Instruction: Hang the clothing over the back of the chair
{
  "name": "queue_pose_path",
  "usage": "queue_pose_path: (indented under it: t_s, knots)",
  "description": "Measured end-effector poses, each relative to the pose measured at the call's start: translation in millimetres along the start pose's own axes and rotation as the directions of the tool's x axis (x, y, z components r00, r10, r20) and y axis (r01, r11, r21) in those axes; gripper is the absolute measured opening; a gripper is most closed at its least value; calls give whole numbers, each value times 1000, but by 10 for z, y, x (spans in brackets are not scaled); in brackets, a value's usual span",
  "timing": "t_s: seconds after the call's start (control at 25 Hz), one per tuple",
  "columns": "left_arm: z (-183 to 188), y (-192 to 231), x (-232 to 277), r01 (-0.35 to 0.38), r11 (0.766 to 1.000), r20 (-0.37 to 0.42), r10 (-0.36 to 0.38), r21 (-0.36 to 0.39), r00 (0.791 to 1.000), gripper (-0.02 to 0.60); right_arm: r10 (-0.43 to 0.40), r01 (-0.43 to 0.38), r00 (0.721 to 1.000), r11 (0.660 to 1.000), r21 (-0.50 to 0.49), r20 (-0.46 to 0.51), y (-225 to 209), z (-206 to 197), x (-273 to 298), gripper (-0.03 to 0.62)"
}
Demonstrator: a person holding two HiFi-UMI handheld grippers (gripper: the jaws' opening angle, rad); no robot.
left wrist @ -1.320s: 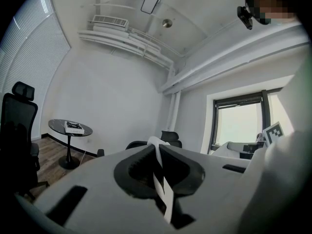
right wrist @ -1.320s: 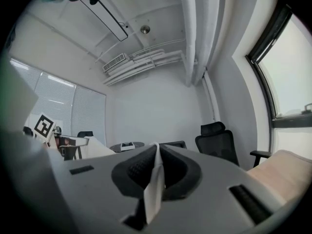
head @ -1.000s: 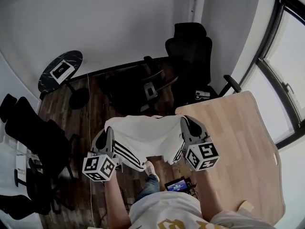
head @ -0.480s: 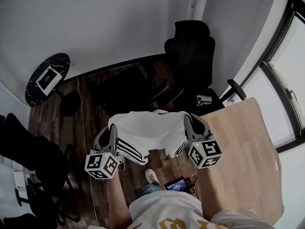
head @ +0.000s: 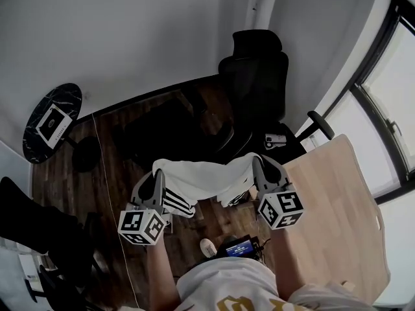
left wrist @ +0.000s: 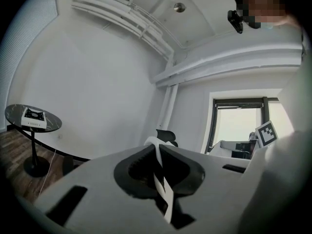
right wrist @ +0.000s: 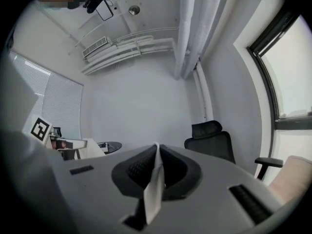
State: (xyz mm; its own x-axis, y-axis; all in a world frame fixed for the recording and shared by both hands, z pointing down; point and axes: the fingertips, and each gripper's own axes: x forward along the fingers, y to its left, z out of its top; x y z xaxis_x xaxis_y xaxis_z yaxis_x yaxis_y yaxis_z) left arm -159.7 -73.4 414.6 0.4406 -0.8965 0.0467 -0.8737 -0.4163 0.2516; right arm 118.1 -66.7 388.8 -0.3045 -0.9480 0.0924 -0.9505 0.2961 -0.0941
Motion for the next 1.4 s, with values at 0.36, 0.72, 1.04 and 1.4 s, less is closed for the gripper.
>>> queue_pose_path:
  t_s: [0.36, 0.72, 1.04, 1.4]
  knots:
    - [-19, 1, 195, 33, 999, -18, -33, 12, 999, 31, 12, -12, 1000, 1000, -4, 8, -39, 36, 211, 17]
    - [-9, 62, 283, 50, 999, -16, -50, 9, 999, 31, 24, -24, 999, 1000, 9, 27, -48, 57, 354, 17]
    - [173, 88, 283, 68, 998, 18, -68, 5, 997, 31, 1, -1, 998, 1000, 3, 61, -182, 252, 383, 17]
    - [724, 133, 357, 92, 995, 105, -95, 30, 990, 31, -11, 14, 989, 1000, -15, 148, -143, 716, 601, 17]
